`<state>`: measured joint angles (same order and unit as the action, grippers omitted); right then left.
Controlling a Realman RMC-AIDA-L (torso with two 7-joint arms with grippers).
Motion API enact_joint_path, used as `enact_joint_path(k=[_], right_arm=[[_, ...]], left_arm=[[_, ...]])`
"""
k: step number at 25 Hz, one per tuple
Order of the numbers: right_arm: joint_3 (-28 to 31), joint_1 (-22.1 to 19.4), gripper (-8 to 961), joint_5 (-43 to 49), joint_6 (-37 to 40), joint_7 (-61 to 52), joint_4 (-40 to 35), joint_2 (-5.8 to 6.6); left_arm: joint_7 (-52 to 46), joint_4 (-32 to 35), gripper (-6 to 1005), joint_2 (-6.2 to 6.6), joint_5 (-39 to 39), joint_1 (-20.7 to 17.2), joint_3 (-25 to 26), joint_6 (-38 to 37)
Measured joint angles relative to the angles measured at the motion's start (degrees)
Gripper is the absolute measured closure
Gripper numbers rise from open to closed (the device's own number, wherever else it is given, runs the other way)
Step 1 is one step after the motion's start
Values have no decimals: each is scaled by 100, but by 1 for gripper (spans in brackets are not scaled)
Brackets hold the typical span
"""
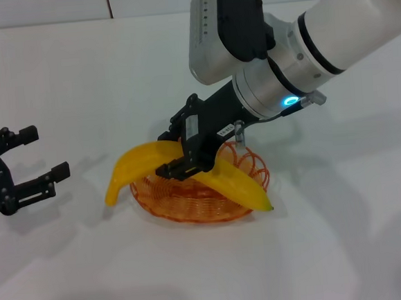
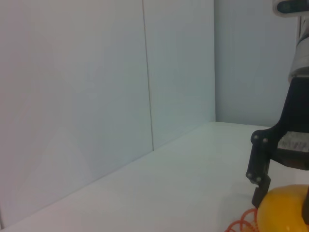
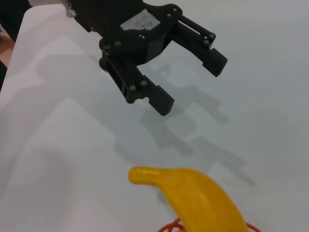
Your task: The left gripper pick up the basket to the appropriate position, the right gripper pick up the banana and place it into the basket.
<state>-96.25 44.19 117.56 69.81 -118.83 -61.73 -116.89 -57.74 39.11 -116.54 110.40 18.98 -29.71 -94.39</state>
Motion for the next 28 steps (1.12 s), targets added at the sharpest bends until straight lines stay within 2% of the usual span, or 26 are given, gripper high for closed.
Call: enact_joint_path(k=[4,14,17,20,21,22,25,28], right_arm=[[0,2,433,0,-3,15,37,0],[103,-13,232,-6,31,18,-21,13],[314,-105,232,4,295,73,-229,33],[991,-543,232,28,844,371,-723,57],[1575,-974,232,-8,1227,664,-1079,58],[1575,-974,233,-8,1227,664,-1079,58],[2591,-1569,233,-228,1765,1085,-1326,64],[3534,-2044,233,-620,2182,1608,-1124,66]], left_arm=[[0,0,133,0,0,4,0,0],[0,0,133,0,-1,-6,0,0],[0,0,133,0,-2,-19,0,0],[11,0,133,0,-4,-29,7,0],[39,0,133,0,-8,-27,33,0],[39,0,133,0,-8,-27,33,0],[67,-23,133,0,-63,-38,63,-4],[90,-43,133,0,-94,-64,63,-7]])
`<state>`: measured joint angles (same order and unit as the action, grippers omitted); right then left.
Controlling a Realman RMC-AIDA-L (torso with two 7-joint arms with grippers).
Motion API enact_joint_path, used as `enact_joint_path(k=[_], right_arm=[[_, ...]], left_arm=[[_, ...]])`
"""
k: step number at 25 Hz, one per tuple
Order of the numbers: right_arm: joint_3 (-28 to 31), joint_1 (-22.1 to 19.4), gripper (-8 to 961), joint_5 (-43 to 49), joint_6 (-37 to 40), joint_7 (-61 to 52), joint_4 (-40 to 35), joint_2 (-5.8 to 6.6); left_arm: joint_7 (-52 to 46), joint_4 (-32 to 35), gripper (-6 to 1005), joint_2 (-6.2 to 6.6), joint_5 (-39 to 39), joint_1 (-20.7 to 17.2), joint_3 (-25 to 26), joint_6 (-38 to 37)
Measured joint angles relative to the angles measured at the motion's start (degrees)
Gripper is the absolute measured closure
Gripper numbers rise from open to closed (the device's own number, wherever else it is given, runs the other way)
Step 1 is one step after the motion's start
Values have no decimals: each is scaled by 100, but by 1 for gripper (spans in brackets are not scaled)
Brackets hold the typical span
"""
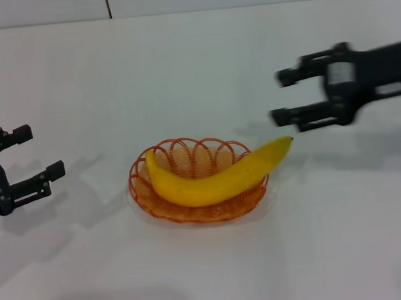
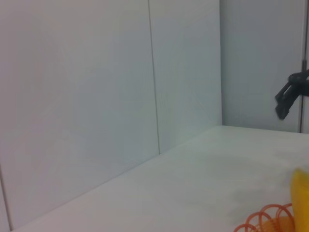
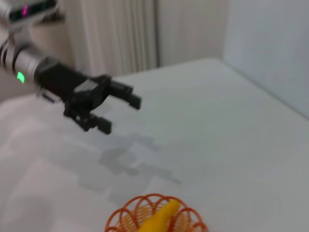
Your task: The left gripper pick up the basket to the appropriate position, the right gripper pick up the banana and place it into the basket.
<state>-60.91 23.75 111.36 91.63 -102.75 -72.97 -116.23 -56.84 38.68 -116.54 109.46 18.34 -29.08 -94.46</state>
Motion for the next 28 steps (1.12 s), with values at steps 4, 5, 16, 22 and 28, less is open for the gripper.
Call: enact_joint_path(k=[4,5,16,22,28], right_arm=[[1041,-391,233,-287,549,1357,737,12],[1303,-434,233,-284,692,1763,997,27],[2622,-395,232,820,1252,4678,3354,513],[2630,-174,236,1468,922,4713,3521,410],[2619,174,243,1749,392,4720,3956,394]], left_arm=[[89,-46,133,-4,-43,-29,0,-2],[114,-66,133,-4,-53,-33,0,-2],[355,-88,133,17,522,-10,-80,-718],[281,-63,133,75,1012,9,-3,-838],[275,-57,133,63,1064,66,-30,-623]])
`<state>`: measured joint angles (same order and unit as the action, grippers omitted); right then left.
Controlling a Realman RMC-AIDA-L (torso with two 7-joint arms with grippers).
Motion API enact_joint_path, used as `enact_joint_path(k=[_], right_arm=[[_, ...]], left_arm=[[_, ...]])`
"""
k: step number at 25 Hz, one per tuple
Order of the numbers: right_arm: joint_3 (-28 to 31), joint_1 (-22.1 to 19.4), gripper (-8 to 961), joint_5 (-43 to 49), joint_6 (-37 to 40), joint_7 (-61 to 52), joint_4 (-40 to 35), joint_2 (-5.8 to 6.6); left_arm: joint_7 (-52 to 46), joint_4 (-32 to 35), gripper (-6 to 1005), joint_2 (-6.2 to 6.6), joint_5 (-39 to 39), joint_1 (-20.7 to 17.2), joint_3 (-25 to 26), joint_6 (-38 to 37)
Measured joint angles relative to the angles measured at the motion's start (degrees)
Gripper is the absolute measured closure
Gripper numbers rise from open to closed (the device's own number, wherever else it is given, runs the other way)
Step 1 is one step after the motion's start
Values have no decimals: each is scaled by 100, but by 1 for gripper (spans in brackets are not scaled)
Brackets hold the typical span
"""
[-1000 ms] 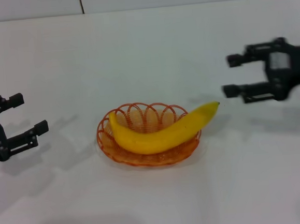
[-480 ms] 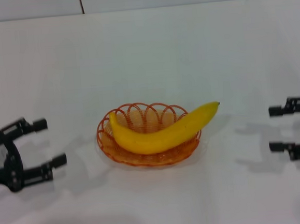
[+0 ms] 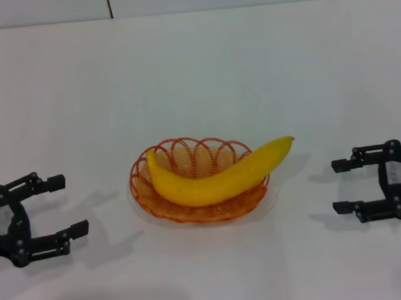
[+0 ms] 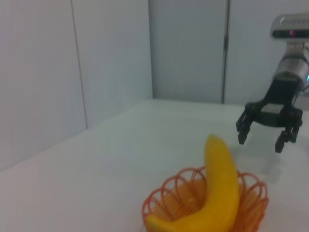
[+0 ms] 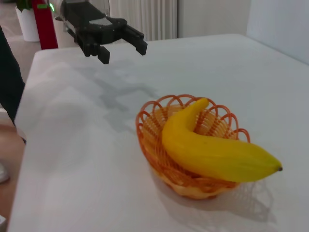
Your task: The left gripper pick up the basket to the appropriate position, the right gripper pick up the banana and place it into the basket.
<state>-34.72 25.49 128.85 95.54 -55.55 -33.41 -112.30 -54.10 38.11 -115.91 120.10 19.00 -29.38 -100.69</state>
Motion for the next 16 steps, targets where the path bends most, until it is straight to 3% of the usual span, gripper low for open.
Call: enact_joint_path(k=[5,16], right_arm=[[54,114,243,-36,-105,-30,97,-25],[141,116,243,-184,-60,-27,115,-29]], left_arm=[[19,-45,133,-35,269,187,18,226],[72,-49,133,-37,248,194,21,242]])
